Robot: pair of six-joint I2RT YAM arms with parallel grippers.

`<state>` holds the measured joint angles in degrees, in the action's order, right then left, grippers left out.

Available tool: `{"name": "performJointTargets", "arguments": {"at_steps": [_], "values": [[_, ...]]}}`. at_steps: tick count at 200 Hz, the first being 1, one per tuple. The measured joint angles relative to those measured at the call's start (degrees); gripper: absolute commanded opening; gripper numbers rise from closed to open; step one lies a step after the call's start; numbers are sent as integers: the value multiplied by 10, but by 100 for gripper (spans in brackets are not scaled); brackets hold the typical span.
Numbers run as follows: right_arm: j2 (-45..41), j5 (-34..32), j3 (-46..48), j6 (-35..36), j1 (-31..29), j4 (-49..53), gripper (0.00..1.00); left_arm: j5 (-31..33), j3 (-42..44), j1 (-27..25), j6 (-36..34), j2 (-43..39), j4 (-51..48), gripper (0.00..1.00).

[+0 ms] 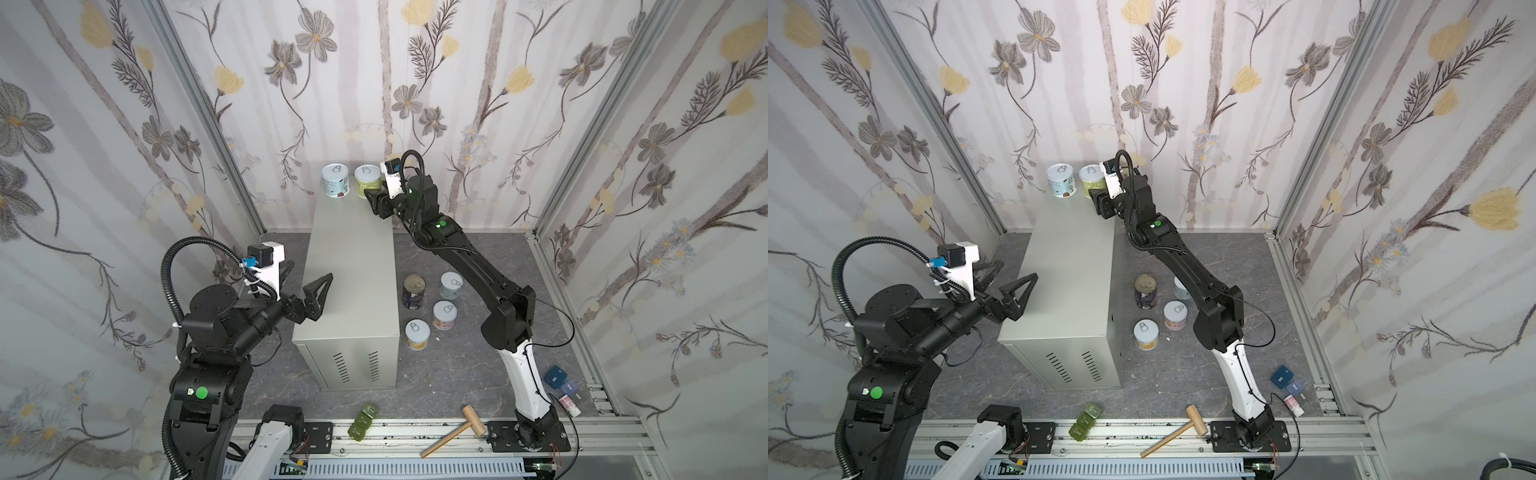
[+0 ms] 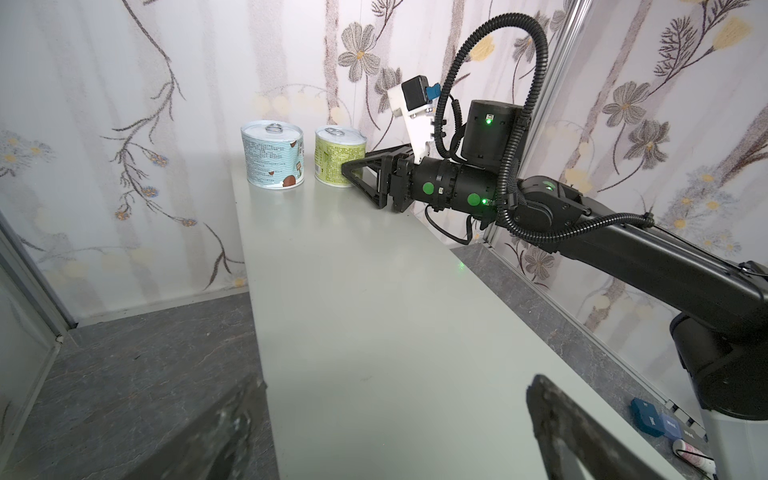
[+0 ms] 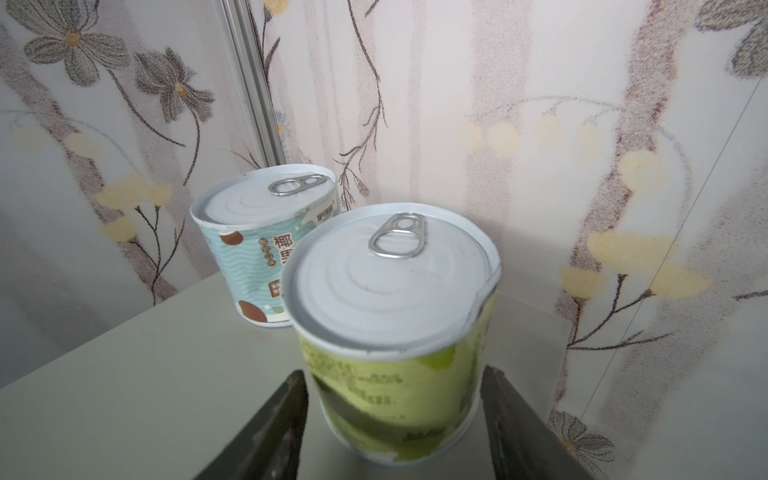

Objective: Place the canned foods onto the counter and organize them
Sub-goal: 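Open the right gripper and release the green can beside the blue can, then withdraw the right gripper and lower it to the pink-labelled can on the floor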

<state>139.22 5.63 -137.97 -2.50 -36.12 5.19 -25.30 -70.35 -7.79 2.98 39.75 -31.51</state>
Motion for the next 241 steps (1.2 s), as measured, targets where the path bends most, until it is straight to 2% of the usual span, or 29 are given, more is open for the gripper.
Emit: {"name": "performJointTargets", "arguments": {"at_steps": [22,46,102,159,199,241], "values": [[-24,0,32,0,0,0,89,0,0,0,0,0,0,100],[-97,-9,137,0,0,-17,99,0,0,0,0,0,0,100],[-340,-33,415,-20,6,-42,100,-3,-10,0,3,11,-4,100],[-580,-123,679,-66,9,7,100,5,-19,0,0,13,-16,100],[-643,-161,805,-98,13,57,100,65,-60,0,7,52,-35,100],[-621,-167,858,-141,17,80,100,99,-100,0,32,94,-57,100]]}}
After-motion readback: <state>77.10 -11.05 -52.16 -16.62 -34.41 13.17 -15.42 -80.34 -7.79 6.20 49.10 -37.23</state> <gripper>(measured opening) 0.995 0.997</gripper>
